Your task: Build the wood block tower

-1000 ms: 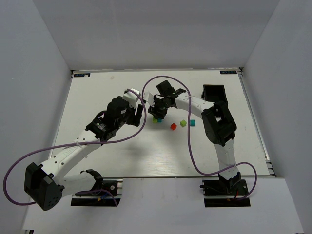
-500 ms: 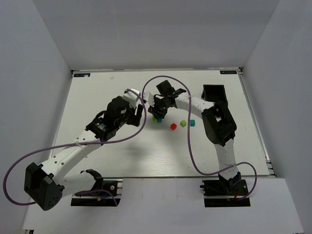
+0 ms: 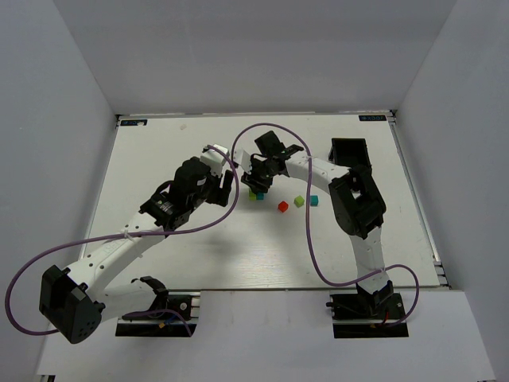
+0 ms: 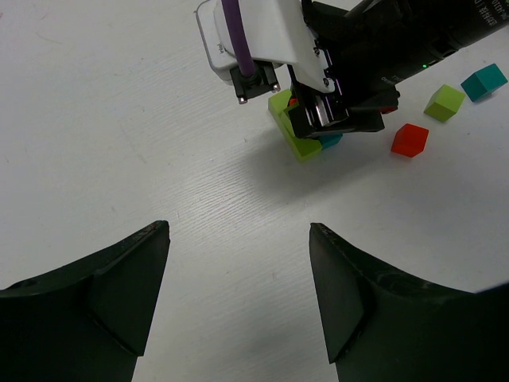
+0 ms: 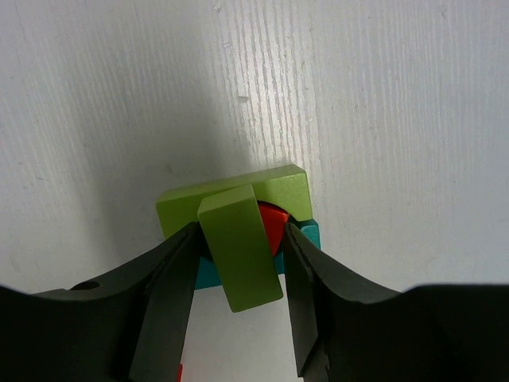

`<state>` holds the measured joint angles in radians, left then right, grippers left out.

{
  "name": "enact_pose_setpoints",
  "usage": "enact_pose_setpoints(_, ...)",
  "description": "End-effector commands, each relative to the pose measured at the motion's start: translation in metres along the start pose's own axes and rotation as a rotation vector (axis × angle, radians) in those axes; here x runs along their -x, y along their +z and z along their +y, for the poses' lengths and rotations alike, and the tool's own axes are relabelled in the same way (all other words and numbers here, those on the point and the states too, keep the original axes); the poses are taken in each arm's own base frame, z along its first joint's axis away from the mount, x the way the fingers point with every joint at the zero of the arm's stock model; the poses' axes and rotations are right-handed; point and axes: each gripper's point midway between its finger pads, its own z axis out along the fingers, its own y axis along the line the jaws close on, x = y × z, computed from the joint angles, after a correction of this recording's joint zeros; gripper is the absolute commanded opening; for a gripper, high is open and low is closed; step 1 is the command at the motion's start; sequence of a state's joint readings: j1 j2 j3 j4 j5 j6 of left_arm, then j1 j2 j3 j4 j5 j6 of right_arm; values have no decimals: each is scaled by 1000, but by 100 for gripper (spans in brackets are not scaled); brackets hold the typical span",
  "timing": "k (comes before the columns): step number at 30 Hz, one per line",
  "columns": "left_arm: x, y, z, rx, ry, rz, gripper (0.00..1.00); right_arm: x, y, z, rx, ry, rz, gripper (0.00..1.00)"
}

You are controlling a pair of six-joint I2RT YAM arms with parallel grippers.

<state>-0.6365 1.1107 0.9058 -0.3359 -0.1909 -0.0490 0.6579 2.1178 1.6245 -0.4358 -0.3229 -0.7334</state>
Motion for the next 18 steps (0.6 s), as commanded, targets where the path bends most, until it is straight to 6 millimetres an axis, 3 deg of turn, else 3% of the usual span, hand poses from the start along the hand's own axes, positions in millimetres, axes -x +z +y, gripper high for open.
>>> enact_pose_setpoints(1, 4, -5, 1, -6, -4, -24, 81, 5, 2, -3, -17, 5, -19, 51)
enact_pose_setpoints(18, 4, -5, 1, -6, -4, -24, 81, 4, 2, -5, -35, 21, -21, 50)
